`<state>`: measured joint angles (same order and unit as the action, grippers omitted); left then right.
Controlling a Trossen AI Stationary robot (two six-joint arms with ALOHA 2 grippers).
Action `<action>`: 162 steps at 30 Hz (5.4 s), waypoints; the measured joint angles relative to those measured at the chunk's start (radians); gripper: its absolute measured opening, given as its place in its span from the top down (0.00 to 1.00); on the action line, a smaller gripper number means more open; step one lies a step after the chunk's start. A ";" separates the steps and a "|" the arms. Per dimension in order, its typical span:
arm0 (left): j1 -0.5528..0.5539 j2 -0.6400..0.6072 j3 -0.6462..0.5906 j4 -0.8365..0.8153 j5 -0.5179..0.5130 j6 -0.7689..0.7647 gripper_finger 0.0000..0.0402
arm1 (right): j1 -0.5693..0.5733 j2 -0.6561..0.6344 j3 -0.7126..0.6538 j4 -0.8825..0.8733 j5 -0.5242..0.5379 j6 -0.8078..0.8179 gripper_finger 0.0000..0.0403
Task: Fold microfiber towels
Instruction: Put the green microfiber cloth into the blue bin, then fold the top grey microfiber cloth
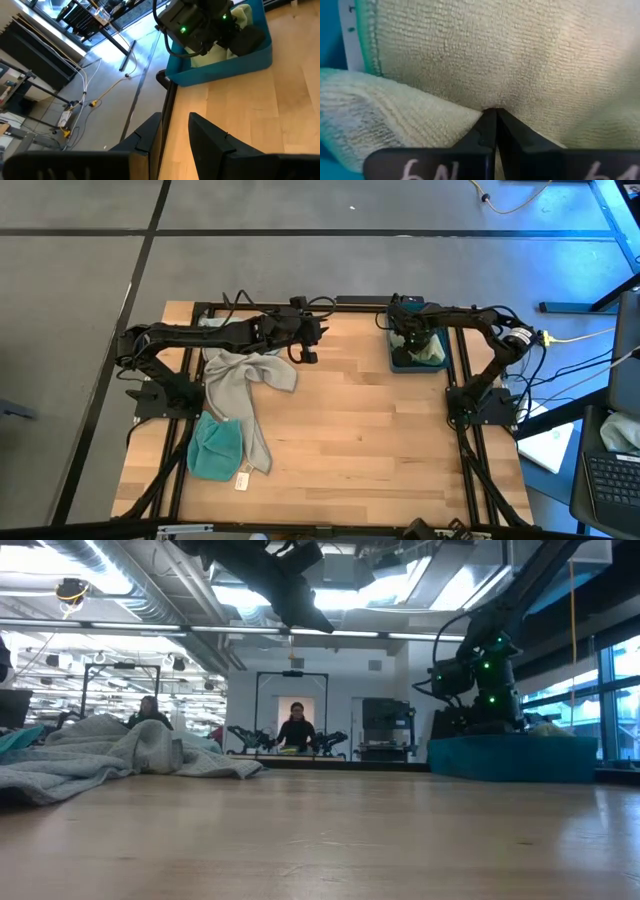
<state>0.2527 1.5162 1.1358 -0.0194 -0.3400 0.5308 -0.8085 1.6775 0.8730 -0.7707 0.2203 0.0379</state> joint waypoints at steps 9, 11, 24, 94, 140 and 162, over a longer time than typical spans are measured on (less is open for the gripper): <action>0.000 0.000 0.000 -0.014 -0.012 0.000 0.78 | 0.000 -0.018 -0.001 0.049 0.048 -0.013 0.97; 0.000 0.000 0.000 -0.014 -0.012 0.000 0.78 | -0.002 -0.047 -0.001 0.036 0.056 -0.006 0.97; 0.000 0.000 0.000 -0.017 -0.018 -0.001 0.78 | 0.012 -0.324 -0.001 0.039 0.065 0.011 0.85; -0.222 0.349 0.002 -0.728 -0.124 -0.398 0.62 | 0.639 -0.697 -0.423 0.885 -0.327 -0.256 0.83; -0.439 0.343 1.009 -1.457 -0.751 -0.516 1.00 | 0.790 -0.150 -0.186 1.523 -0.405 -0.098 0.23; -0.436 0.344 1.009 -1.338 -0.815 -0.379 1.00 | 0.772 0.183 -0.147 1.647 -0.369 -0.038 0.35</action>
<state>-0.1833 1.8599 2.1445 -1.3576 -1.1553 0.1515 -0.0368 1.8606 0.7258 0.8763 -0.1487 0.0002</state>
